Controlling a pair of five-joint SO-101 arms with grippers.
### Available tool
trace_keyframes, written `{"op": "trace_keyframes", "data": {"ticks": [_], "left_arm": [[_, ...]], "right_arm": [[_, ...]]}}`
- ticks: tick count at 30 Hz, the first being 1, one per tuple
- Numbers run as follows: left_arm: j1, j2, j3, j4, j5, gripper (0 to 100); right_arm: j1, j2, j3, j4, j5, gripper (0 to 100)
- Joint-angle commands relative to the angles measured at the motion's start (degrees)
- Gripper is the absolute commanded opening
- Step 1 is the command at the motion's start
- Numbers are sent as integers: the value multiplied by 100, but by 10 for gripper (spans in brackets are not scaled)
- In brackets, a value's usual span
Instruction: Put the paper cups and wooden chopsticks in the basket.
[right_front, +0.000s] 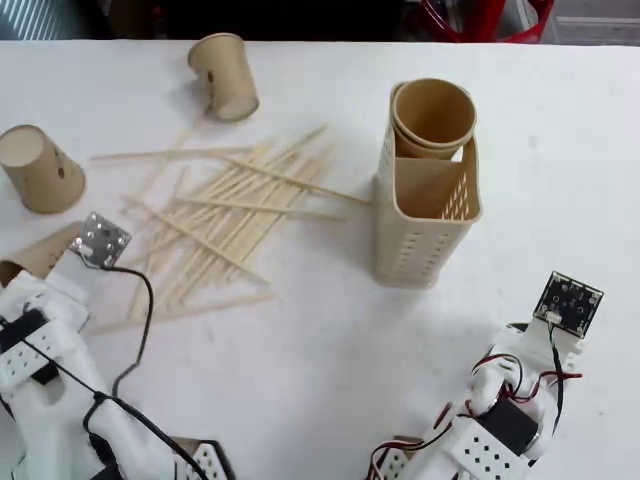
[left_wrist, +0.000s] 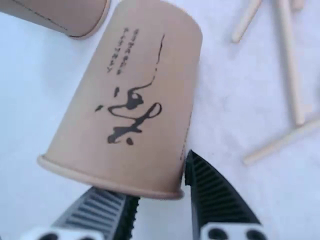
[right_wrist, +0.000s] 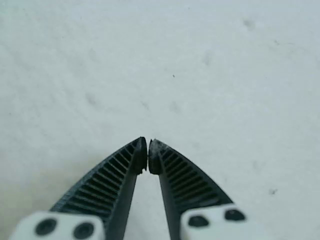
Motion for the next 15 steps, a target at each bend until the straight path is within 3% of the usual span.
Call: {"op": "trace_keyframes", "data": {"ticks": [1, 10, 14, 15], "left_arm": [[655, -163, -123, -211, 826, 143], [1341, -163, -158, -1029, 1714, 134], [1736, -154, -229, -1046, 1776, 11], [1798, -145, -255, -1037, 1785, 28]], "right_arm": [[40, 40, 35, -57, 70, 21], [40, 40, 35, -57, 70, 21], [40, 40, 35, -57, 70, 21], [40, 40, 35, -57, 70, 21]]}}
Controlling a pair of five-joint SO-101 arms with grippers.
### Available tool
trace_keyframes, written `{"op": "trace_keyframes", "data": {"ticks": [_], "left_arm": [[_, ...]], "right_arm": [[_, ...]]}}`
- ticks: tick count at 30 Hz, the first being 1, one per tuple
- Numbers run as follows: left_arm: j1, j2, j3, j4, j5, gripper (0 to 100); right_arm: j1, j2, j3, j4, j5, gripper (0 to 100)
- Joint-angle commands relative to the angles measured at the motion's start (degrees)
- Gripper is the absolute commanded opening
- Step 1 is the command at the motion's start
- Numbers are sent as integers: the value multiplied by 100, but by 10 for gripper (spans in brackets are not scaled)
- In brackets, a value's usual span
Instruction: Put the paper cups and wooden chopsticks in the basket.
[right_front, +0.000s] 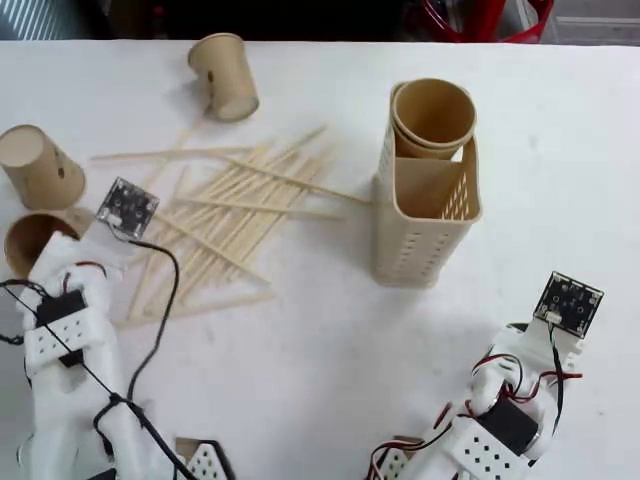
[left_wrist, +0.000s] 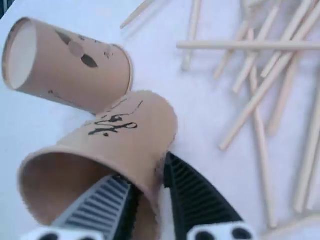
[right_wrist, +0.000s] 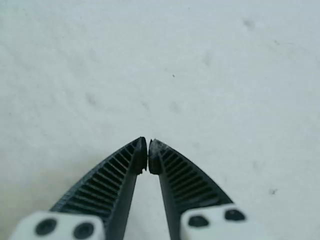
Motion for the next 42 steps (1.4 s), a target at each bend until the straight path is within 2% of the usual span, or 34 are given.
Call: {"op": "trace_keyframes", "data": {"ticks": [1, 4, 6, 9, 12, 16, 19, 22, 25, 28, 32, 34, 37, 42], "left_arm": [[382, -145, -281, -97, 132, 27], [409, -163, -422, -62, 132, 23], [382, -163, -712, 237, 132, 21], [409, -171, -1618, 1231, 264, 21], [716, -171, -2927, 2321, 879, 21], [1745, -119, -4730, 3824, 1565, 21], [2879, -101, -5758, 4457, 2180, 21], [4075, -101, -6295, 4448, 2646, 21], [5156, -22, -6356, 3807, 2866, 21], [5851, 514, -6409, 3244, 3086, 21], [6404, 1596, -6462, 2391, 3130, 22], [6545, 2141, -6813, 2295, 3147, 22], [6703, 2905, -7727, 2497, 3156, 22], [7020, 4119, -9732, 3376, 3138, 22]], "right_arm": [[40, 40, 35, -57, 70, 21], [40, 40, 35, -57, 70, 21], [40, 40, 35, -57, 70, 21], [40, 40, 35, -57, 70, 21], [40, 40, 35, -57, 70, 21], [40, 40, 35, -57, 70, 21], [40, 40, 35, -57, 70, 21], [40, 40, 35, -57, 70, 21], [40, 40, 35, -57, 70, 21], [40, 40, 35, -57, 70, 21], [40, 40, 35, -57, 70, 21], [40, 40, 35, -57, 70, 21], [40, 40, 35, -57, 70, 21], [40, 40, 35, -57, 70, 21]]}}
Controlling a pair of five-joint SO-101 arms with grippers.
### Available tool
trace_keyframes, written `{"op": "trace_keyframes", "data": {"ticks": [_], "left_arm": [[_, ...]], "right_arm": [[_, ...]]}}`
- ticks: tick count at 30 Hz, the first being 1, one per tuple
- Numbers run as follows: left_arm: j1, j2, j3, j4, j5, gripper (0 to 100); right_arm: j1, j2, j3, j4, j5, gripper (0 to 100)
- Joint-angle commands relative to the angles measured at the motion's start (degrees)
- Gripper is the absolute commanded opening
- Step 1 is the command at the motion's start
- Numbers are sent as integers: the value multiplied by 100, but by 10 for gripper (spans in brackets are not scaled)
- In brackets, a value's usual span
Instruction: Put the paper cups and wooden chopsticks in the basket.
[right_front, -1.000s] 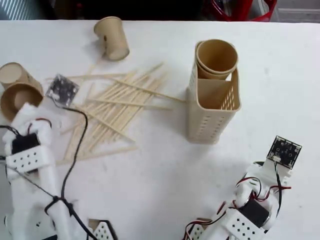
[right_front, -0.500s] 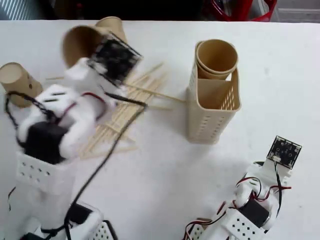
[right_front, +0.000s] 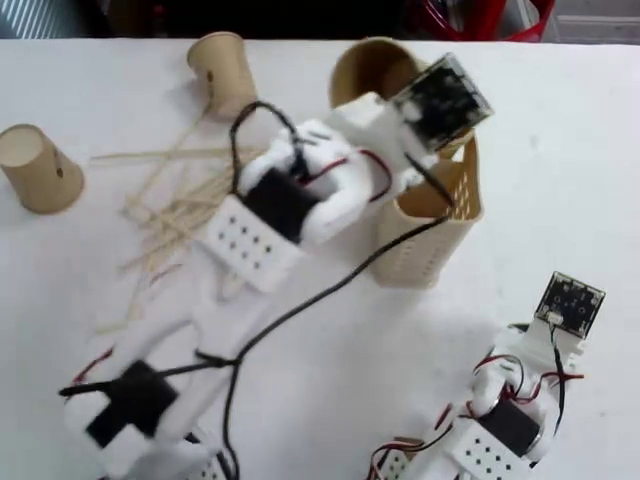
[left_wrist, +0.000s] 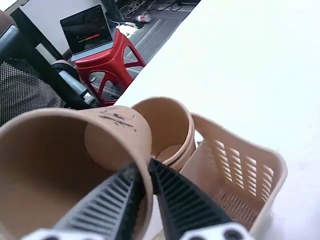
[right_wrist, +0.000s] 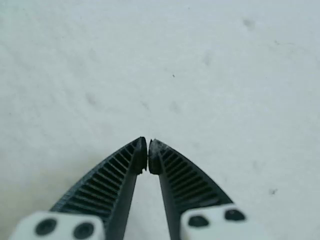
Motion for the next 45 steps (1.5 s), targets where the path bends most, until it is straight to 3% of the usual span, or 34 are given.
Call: {"op": "trace_keyframes", "data": {"ticks": [1, 10, 20, 27, 32, 45], "left_arm": [[382, 989, -2084, 703, 26, 22], [400, 3169, -4571, 2013, 18, 24], [347, 3811, -6541, 3305, 18, 24], [338, 3829, -6585, 3253, 0, 109], [233, 3829, -6576, 3112, -316, 85], [277, 3802, -6629, 2479, -352, 85]], "right_arm": [[40, 40, 35, -57, 70, 21], [40, 40, 35, -57, 70, 21], [40, 40, 35, -57, 70, 21], [40, 40, 35, -57, 70, 21], [40, 40, 35, -57, 70, 21], [40, 40, 35, -57, 70, 21]]}}
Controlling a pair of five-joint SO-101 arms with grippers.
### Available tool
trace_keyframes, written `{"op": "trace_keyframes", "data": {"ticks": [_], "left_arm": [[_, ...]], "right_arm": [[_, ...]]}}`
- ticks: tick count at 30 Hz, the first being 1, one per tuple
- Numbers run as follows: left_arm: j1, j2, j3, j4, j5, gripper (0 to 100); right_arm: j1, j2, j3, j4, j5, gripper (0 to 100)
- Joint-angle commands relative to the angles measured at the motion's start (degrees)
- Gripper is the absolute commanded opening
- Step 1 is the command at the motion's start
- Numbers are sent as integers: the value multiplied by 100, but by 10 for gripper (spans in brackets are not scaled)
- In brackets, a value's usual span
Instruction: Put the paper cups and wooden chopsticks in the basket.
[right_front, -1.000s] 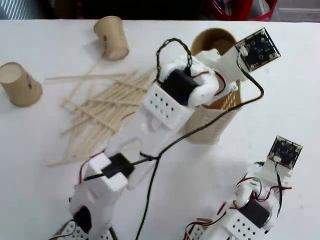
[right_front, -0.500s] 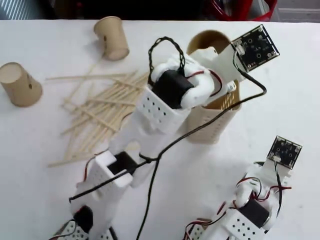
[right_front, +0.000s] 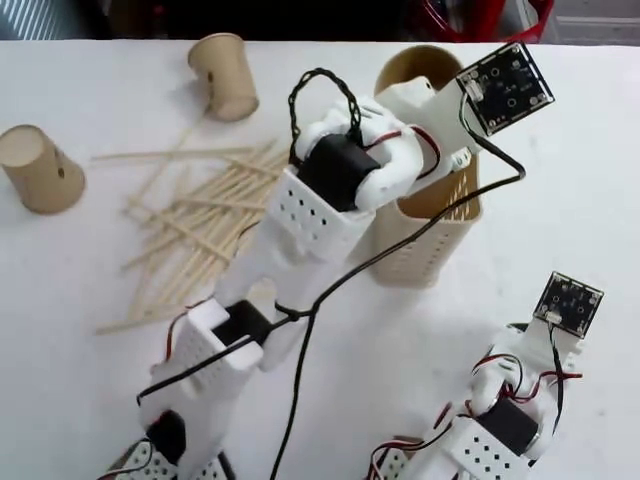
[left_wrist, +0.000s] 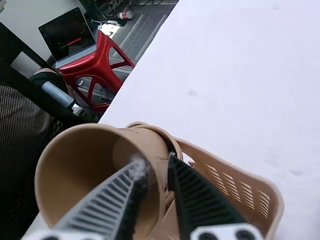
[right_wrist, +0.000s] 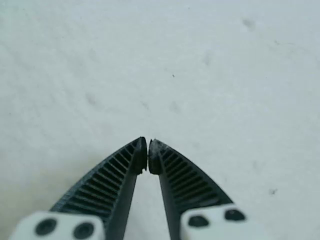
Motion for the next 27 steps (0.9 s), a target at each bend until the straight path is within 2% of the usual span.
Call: {"op": "trace_keyframes", "data": {"ticks": [1, 8, 18, 27], "left_arm": [[4, -66, -290, -387, -79, 85], [-22, -40, -141, -1213, -88, 81], [13, -48, 1266, -2110, -88, 80], [31, -136, 1301, -2277, -88, 79]], "right_arm": [[40, 40, 35, -57, 70, 21], [40, 40, 35, -57, 70, 21], [40, 40, 35, -57, 70, 21], [40, 40, 35, -57, 70, 21]]}}
